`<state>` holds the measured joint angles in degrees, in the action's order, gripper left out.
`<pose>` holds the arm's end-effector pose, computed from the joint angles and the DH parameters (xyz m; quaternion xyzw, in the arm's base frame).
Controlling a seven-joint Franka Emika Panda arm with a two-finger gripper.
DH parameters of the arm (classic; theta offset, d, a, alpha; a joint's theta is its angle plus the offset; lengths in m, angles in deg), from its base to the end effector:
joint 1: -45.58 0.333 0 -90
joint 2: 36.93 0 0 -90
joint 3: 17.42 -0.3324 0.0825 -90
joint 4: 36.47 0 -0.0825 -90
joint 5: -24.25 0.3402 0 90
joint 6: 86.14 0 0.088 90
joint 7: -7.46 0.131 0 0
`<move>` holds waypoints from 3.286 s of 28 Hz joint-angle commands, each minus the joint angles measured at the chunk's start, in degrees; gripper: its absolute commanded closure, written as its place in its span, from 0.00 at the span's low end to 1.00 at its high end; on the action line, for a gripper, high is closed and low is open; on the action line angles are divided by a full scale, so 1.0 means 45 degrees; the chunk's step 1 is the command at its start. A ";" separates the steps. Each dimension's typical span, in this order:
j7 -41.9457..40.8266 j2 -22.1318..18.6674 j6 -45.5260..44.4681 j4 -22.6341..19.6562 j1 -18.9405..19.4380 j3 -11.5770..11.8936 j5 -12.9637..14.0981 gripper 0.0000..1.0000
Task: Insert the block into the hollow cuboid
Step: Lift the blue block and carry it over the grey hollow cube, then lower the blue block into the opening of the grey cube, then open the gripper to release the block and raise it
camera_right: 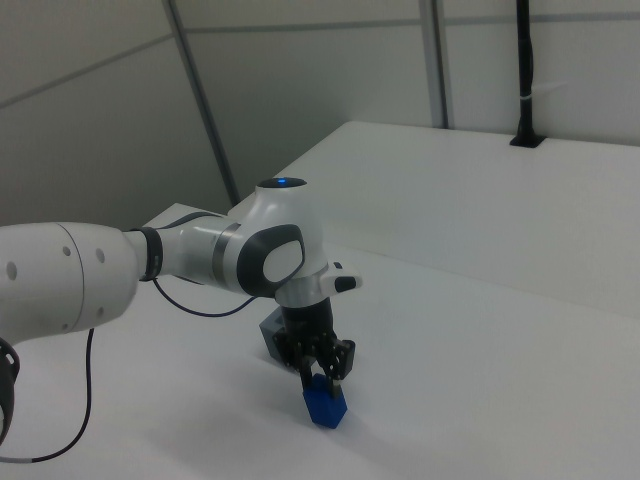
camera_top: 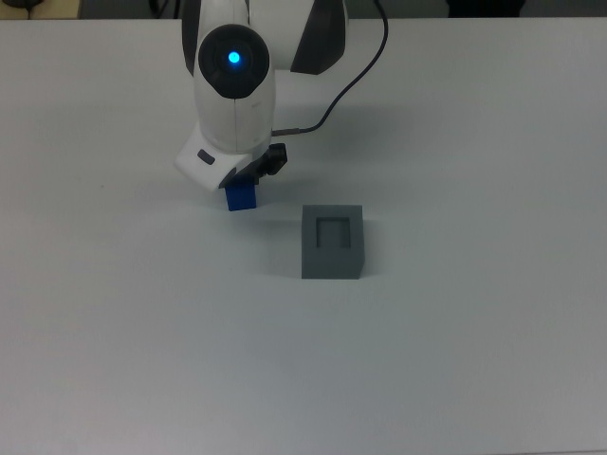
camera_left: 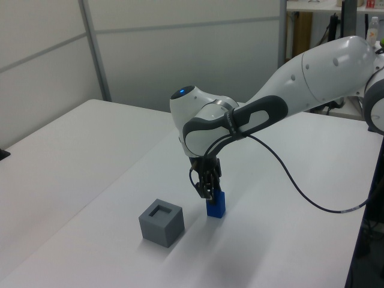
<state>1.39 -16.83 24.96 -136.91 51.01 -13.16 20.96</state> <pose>0.5919 0.0106 0.3721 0.9929 0.0765 -0.0835 0.0352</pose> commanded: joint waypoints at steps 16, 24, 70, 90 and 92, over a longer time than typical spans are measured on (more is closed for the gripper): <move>0.1523 -0.0148 -0.0254 0.2886 -0.0036 -0.0029 0.1531 1.00; 0.2696 0.0008 0.0683 0.3454 0.0120 -0.0379 0.2370 1.00; 0.3361 0.0203 0.0958 0.2321 0.0257 -0.1494 0.1649 0.97; 0.3400 0.0145 0.0880 0.2751 0.0336 -0.1435 0.1218 0.00; 0.3322 0.0047 0.0587 0.2790 0.0316 -0.1357 0.1199 0.00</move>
<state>15.81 -15.23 29.41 -124.67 52.17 -20.23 27.31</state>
